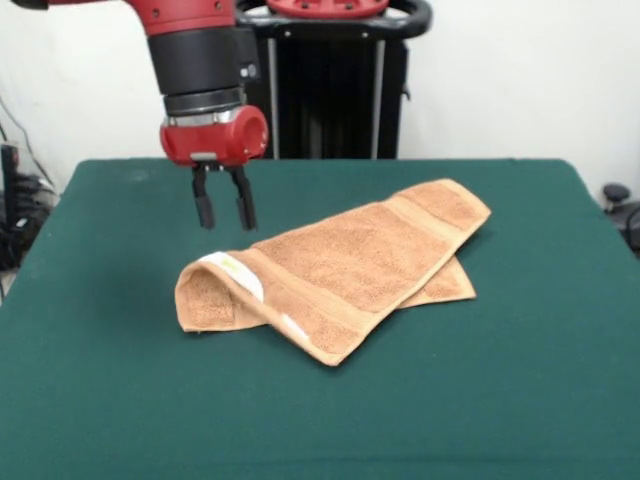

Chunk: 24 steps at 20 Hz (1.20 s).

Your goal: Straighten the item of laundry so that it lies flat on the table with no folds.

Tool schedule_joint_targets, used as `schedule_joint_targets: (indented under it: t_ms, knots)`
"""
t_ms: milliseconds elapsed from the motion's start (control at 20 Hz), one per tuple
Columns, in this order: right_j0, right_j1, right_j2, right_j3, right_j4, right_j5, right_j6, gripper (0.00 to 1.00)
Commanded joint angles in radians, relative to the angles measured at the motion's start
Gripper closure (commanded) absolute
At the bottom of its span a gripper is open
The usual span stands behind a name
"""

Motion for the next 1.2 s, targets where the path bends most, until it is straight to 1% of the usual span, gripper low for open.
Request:
schedule_joint_targets:
  t_ms: [50, 100, 200, 300, 400, 450, 500, 550, 650, 750, 950, 1100, 1200]
  knots:
    - [0.014, 0.039, 0.104, -0.061, 0.010, 0.119, -0.298, 0.00]
    - [0.018, 0.011, 0.101, -0.048, 0.024, 0.111, -0.273, 0.00]
    - [0.027, -0.089, 0.102, 0.005, 0.063, 0.094, -0.203, 0.00]
    - [0.033, -0.206, 0.110, 0.070, 0.128, 0.097, -0.134, 0.00]
    - [0.045, -0.300, 0.112, 0.122, 0.201, 0.105, -0.076, 0.00]
    - [0.059, -0.340, 0.101, 0.139, 0.228, 0.095, -0.043, 0.00]
    - [0.069, -0.363, 0.098, 0.153, 0.273, 0.122, -0.026, 0.00]
    - [0.098, -0.387, 0.069, 0.160, 0.277, 0.096, 0.012, 0.00]
    - [0.142, -0.400, 0.032, 0.162, 0.308, 0.091, 0.049, 0.00]
    - [0.205, -0.393, -0.028, 0.142, 0.294, 0.055, 0.097, 0.00]
    - [0.318, -0.313, -0.142, 0.080, 0.262, -0.016, 0.153, 0.00]
    - [0.408, -0.275, -0.228, 0.048, 0.260, -0.060, 0.203, 0.00]
    - [0.458, -0.244, -0.269, 0.020, 0.273, -0.072, 0.209, 0.00]
